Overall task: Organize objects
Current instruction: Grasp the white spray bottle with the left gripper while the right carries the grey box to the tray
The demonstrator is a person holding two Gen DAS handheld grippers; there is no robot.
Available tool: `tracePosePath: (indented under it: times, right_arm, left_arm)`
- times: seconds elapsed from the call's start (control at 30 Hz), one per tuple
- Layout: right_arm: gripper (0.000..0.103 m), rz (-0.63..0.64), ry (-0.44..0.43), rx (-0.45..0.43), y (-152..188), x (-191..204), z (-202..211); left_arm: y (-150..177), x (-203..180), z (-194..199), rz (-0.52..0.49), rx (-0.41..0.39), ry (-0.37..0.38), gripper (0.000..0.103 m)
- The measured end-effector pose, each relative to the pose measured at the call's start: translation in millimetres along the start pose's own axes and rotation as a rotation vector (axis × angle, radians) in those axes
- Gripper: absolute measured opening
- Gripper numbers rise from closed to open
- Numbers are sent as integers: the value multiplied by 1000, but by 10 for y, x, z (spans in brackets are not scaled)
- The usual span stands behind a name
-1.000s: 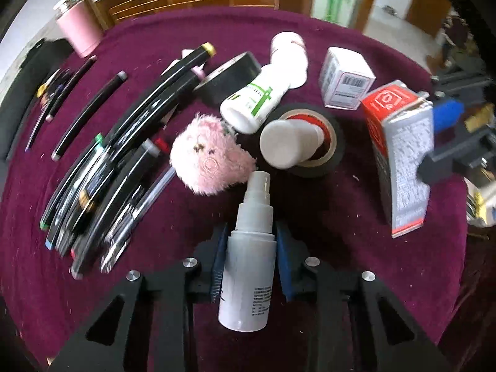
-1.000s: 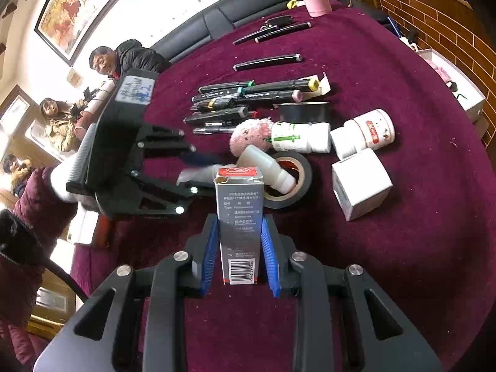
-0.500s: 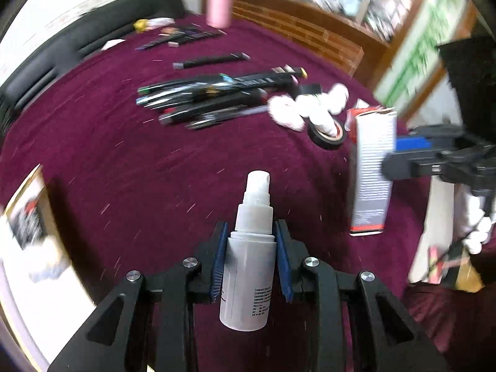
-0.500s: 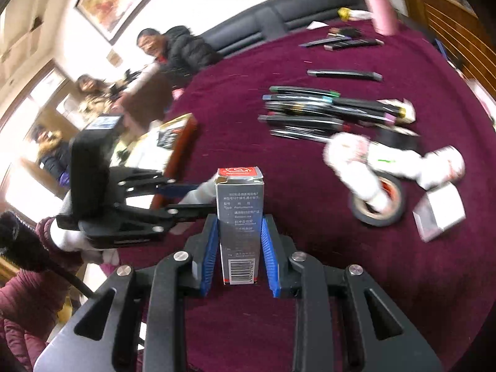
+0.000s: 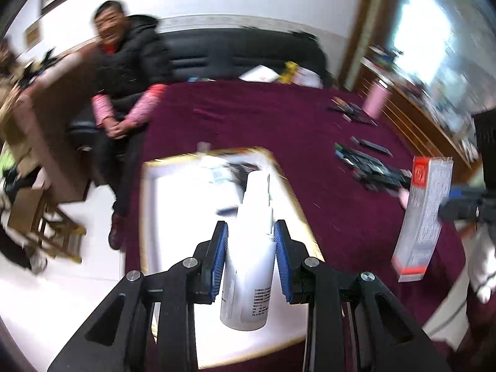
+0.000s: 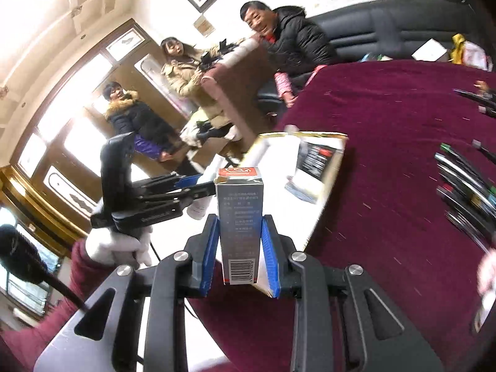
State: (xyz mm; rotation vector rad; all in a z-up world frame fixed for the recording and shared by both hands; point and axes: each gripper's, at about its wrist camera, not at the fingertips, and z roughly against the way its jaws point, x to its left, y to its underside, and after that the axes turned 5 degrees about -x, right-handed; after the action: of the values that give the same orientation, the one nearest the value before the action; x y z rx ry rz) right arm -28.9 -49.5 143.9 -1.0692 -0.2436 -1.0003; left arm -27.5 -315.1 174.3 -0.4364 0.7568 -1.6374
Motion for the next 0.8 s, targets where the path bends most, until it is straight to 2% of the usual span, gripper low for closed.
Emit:
tracePosePath:
  times: [0.07,0.2,0.4,0.53,0.8]
  right_arm:
    - [26,-27,7,43,-154,-24,-394]
    - [26,-64,73,117,-285,-132,-1076]
    - [26,-122,167,201,-312,-438,-1853]
    - [26,-160,207,212,-364,-603,-2102]
    - [26,-182,250,199,-428,-687,-2281]
  left_arm:
    - [-74,223,-148,36,-6,-48,26]
    - [-129,487,-571,99,26,-74,26]
    - [-74,890,-1185,210,96,-62,26]
    - [-61,1044,-1483,263,120,-37,26]
    - [-151,1106,-1696,283,125,-5,26]
